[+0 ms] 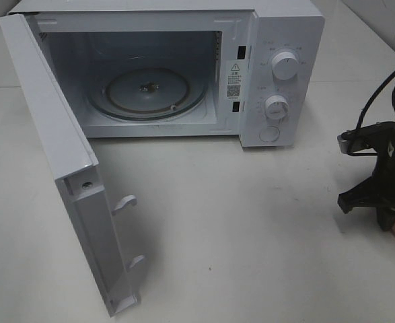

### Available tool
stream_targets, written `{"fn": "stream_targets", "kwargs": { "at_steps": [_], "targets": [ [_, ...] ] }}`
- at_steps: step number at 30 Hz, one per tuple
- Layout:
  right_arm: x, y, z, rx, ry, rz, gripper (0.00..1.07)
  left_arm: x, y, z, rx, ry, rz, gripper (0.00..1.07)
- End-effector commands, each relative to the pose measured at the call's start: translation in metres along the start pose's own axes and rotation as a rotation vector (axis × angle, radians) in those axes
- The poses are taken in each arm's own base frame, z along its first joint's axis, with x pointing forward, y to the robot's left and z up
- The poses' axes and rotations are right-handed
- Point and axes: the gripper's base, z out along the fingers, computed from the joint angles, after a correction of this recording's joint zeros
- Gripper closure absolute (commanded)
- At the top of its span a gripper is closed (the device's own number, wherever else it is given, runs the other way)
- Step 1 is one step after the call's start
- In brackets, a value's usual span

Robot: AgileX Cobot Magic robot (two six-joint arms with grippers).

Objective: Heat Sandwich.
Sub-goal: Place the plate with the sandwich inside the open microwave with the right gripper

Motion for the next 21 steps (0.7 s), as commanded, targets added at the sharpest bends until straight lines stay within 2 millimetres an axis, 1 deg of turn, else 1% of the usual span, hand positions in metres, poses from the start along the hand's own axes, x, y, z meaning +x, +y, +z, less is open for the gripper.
{"fn": "stream_targets", "kwargs": {
  "at_steps": [1,3,5,7,8,12,20,21],
  "targets": [
    [0.004,-0.003,-0.005,0.023,0.016,0.003,1.07,0.0,0.0,-0.002,0.001,-0.028,-0.002,0.09],
    [0.005,-0.004,-0.007,0.028,0.015,0.01,1.07,0.0,0.0,-0.002,0.001,-0.028,-0.002,0.09],
    [0.007,-0.009,-0.017,0.058,0.002,0.02,1.07,0.0,0.0,-0.002,0.001,-0.028,-0.002,0.09],
    [0.008,-0.01,-0.02,0.069,0.001,0.026,1.07,0.0,0.0,-0.002,0.001,-0.028,-0.002,0.09],
    [0.01,-0.013,-0.025,0.083,-0.007,0.034,1.07,0.0,0.0,-0.002,0.001,-0.028,-0.002,0.09],
    [0.014,-0.015,-0.032,0.102,0.0,0.05,1.07,0.0,0.0,-0.002,0.001,-0.028,-0.002,0.09],
    [0.018,-0.005,-0.047,0.133,-0.003,-0.004,1.07,0.0,0.0,-0.002,0.001,-0.028,-0.002,0.09],
    [0.019,0.0,-0.051,0.139,-0.008,-0.022,1.07,0.0,0.0,-0.002,0.001,-0.028,-0.002,0.09]
  ]
}}
